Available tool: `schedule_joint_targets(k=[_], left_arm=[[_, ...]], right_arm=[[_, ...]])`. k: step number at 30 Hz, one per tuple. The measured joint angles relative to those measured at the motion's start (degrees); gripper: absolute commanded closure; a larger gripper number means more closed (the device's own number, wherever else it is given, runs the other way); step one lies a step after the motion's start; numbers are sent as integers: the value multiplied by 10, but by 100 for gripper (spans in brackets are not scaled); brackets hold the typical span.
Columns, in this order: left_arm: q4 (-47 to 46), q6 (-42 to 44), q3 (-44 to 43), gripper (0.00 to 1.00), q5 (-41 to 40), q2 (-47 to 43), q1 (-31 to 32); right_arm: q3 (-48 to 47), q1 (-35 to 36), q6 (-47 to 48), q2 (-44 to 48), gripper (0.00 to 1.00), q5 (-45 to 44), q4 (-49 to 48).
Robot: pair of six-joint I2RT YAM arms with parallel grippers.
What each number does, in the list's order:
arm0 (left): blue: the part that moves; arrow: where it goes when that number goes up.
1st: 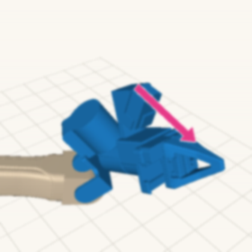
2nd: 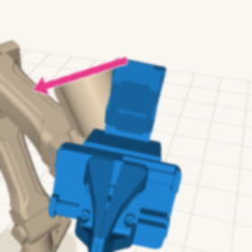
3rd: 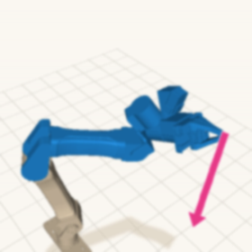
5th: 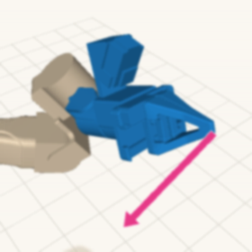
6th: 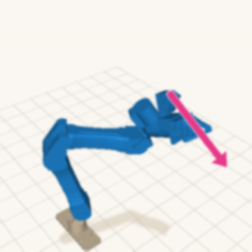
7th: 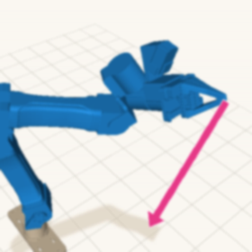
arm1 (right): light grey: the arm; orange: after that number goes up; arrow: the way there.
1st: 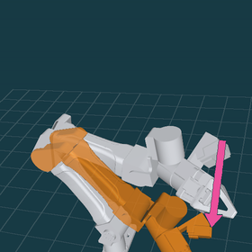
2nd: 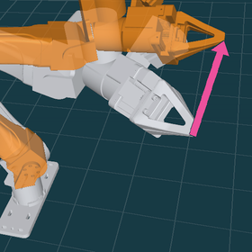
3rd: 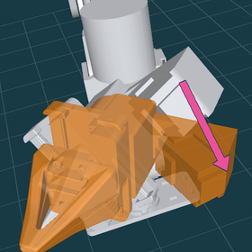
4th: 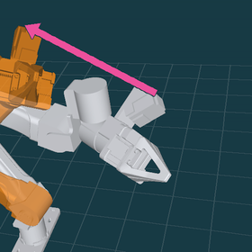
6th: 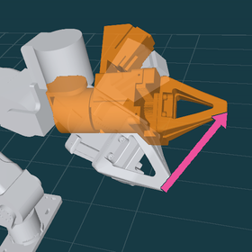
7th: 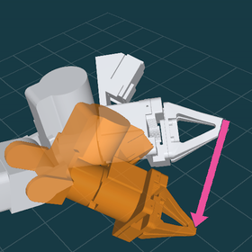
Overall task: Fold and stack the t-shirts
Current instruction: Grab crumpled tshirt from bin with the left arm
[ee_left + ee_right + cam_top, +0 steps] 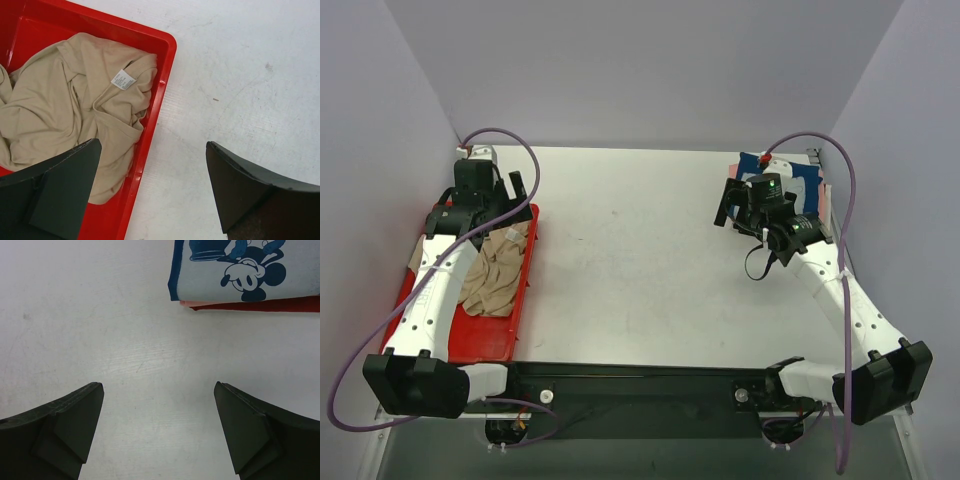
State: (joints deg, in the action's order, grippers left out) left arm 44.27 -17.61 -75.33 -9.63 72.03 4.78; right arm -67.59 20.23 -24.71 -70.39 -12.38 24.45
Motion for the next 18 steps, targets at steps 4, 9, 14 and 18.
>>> schedule_joint_targets(k=[4, 9, 14, 18], left_arm=[[0, -3, 0, 3, -9, 0, 0], [1, -15, 12, 3, -47, 2, -2], [7, -49, 48, 3, -58, 23, -61], [6, -80, 99, 3, -67, 29, -143]], right_arm=[[1, 0, -7, 0, 0, -2, -1], [18, 6, -17, 4, 0, -22, -11], [40, 12, -21, 14, 0, -48, -17], [51, 16, -23, 16, 0, -56, -24]])
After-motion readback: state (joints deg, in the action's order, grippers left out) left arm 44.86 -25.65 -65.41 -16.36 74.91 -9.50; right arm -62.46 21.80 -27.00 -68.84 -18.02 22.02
